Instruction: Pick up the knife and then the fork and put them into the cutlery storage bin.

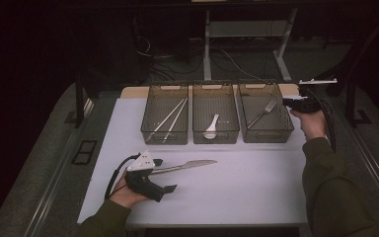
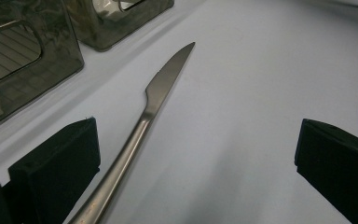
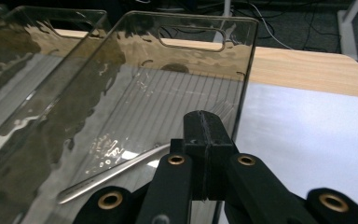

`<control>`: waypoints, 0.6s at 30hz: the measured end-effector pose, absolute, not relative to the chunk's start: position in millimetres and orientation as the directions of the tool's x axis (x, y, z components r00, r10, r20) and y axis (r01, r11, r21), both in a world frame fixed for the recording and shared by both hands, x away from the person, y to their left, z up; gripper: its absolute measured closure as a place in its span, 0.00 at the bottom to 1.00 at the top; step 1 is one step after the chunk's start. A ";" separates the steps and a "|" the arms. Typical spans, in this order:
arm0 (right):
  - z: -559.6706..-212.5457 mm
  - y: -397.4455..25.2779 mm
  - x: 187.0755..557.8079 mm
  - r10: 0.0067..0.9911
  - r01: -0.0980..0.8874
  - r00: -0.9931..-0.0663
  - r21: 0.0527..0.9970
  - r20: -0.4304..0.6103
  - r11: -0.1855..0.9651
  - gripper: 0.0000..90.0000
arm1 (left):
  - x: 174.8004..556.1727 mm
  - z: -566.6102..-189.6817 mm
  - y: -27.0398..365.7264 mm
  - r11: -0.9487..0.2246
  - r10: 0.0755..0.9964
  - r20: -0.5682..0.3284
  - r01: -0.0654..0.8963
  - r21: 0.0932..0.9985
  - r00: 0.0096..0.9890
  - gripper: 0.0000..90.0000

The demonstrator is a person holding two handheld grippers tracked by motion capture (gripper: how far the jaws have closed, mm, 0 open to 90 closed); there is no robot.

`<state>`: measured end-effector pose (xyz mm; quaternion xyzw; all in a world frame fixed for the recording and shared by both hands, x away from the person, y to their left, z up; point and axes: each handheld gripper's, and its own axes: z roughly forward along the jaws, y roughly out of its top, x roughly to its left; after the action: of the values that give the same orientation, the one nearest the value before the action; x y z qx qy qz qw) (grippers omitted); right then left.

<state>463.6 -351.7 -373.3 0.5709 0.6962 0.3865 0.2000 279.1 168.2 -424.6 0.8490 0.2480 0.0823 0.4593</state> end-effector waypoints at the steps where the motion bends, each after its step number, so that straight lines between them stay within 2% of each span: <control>1: -372.6 -352.2 461.8 0.947 0.635 -0.275 0.771 0.166 0.049 0.99 | 279.1 -424.7 168.1 -0.454 0.497 -0.089 0.346 0.821 0.863 0.00; 3: -370.3 -352.3 456.5 0.942 0.624 -0.291 0.779 0.168 0.054 0.97 | 279.2 -424.9 167.6 -0.451 0.500 -0.090 0.348 0.822 0.862 0.00; 6: -366.6 -351.0 446.1 0.926 0.611 -0.324 0.790 0.196 0.046 0.87 | 279.2 -424.7 167.7 -0.454 0.502 -0.085 0.345 0.821 0.861 0.00; 12: -363.7 -338.3 416.1 0.885 0.584 -0.428 0.803 0.182 0.117 0.58 | 280.5 -424.4 168.9 -0.465 0.504 -0.066 0.335 0.819 0.861 0.00; 18: -368.5 -321.2 383.5 0.834 0.555 -0.529 0.807 0.155 0.201 0.42 | 286.8 -424.4 168.0 -0.476 0.511 -0.049 0.331 0.815 0.858 0.03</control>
<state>383.5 -321.2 -368.5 0.4580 0.7582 0.4354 0.1606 286.8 168.0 -424.4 0.8532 0.2466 0.1006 0.4484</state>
